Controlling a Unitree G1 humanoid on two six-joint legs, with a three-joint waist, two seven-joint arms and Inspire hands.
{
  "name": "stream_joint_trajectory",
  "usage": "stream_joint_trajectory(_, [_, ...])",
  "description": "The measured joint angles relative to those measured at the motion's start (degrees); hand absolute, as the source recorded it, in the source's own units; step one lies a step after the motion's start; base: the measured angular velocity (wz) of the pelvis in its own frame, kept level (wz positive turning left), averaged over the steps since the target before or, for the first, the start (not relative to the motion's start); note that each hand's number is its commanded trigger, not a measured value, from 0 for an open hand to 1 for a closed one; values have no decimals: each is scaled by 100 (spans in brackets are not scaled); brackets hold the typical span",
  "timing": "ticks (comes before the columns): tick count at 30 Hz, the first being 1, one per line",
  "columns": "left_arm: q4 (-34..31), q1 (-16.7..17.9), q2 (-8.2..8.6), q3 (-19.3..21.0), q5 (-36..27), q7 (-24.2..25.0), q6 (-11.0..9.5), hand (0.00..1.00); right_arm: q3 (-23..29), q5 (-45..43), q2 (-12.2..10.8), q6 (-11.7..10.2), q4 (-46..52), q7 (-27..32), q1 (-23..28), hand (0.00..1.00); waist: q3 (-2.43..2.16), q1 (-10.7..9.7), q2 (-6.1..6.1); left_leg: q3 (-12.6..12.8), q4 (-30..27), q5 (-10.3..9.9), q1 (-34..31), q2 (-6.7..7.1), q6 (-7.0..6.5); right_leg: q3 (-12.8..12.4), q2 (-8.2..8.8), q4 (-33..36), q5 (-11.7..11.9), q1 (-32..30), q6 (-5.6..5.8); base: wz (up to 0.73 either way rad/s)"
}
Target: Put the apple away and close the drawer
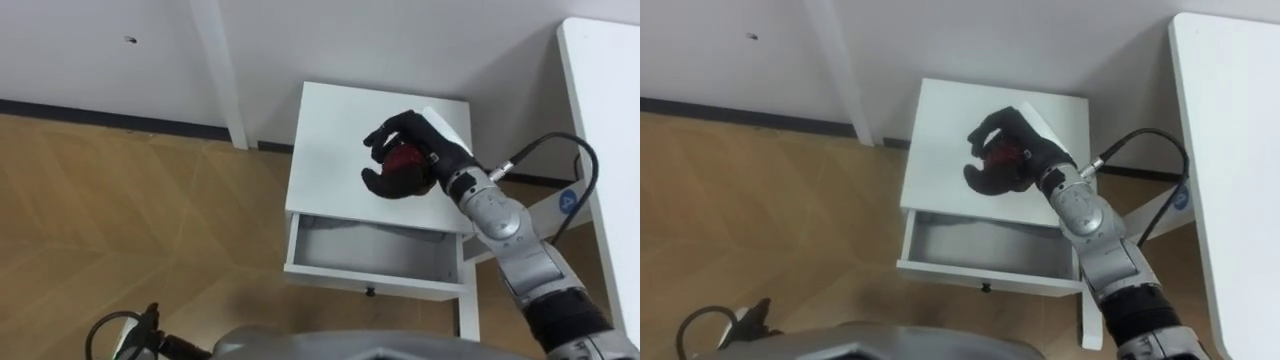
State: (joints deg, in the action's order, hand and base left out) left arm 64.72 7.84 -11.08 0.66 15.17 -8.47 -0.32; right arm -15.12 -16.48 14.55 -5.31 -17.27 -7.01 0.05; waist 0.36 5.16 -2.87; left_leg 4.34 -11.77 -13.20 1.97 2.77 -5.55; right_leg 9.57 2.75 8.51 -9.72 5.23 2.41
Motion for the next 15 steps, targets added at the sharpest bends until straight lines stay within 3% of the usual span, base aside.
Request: stream_joint_trajectory(15, [-65,-66,107,-30,-222,4,-17,0,1,-63,-88,121,-27,-20,163,0,2,2,-27,-1,-6,0,-25,-1,0,4,-6,2,0,-19,0,0])
